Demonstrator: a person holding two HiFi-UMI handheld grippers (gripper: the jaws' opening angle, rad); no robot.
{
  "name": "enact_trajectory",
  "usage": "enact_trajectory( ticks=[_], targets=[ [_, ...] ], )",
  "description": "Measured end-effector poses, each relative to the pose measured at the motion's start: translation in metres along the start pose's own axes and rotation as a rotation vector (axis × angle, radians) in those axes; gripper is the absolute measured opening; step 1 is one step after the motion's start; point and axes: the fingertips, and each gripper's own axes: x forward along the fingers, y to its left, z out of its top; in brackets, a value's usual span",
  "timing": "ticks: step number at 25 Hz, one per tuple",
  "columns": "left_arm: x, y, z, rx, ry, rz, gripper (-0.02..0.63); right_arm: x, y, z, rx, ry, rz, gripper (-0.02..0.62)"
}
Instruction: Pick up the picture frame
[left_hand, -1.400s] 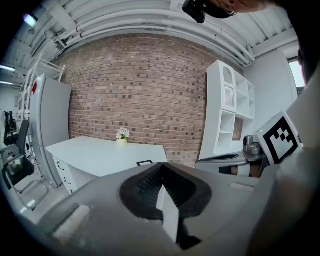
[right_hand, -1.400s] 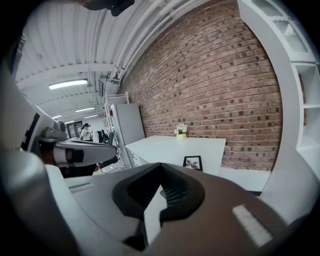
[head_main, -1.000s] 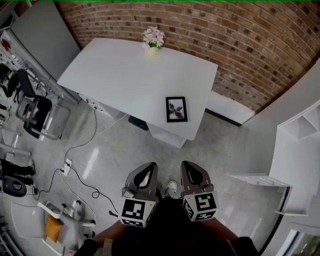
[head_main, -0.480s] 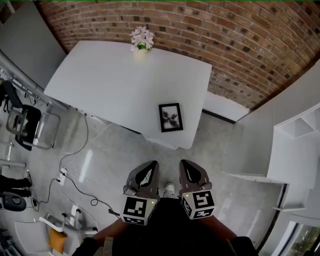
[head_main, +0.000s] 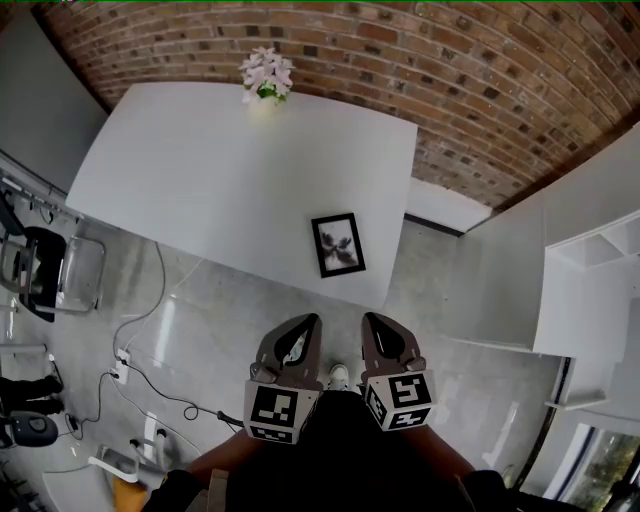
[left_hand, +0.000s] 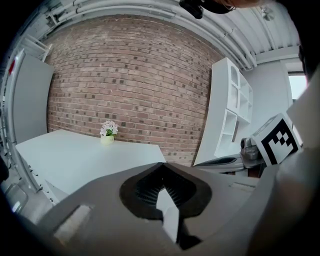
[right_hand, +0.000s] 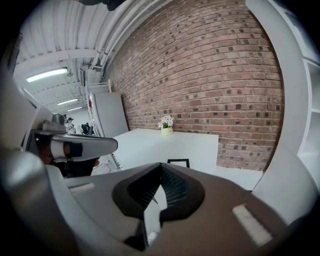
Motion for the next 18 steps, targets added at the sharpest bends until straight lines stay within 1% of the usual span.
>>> enact_trajectory(
  ticks=[4, 10, 15, 18],
  targets=[
    [0.011, 0.01, -0.001, -0.014, 0.016, -0.025, 0.002, 0.012, -0.004, 0.003, 0.016, 0.016, -0.026, 0.002],
    [0.019, 0.019, 0.003, -0.018, 0.01, -0.078, 0.002, 0.028, -0.002, 0.009, 0.025, 0.031, -0.067, 0.002],
    [0.027, 0.033, 0.005, -0.027, -0.002, -0.09, 0.002, 0.038, 0.001, 0.01, 0.019, 0.049, -0.09, 0.002],
    [0.03, 0.037, 0.003, -0.058, -0.004, -0.097, 0.003, 0.042, 0.0, 0.005, 0.012, 0.078, -0.103, 0.002]
  ],
)
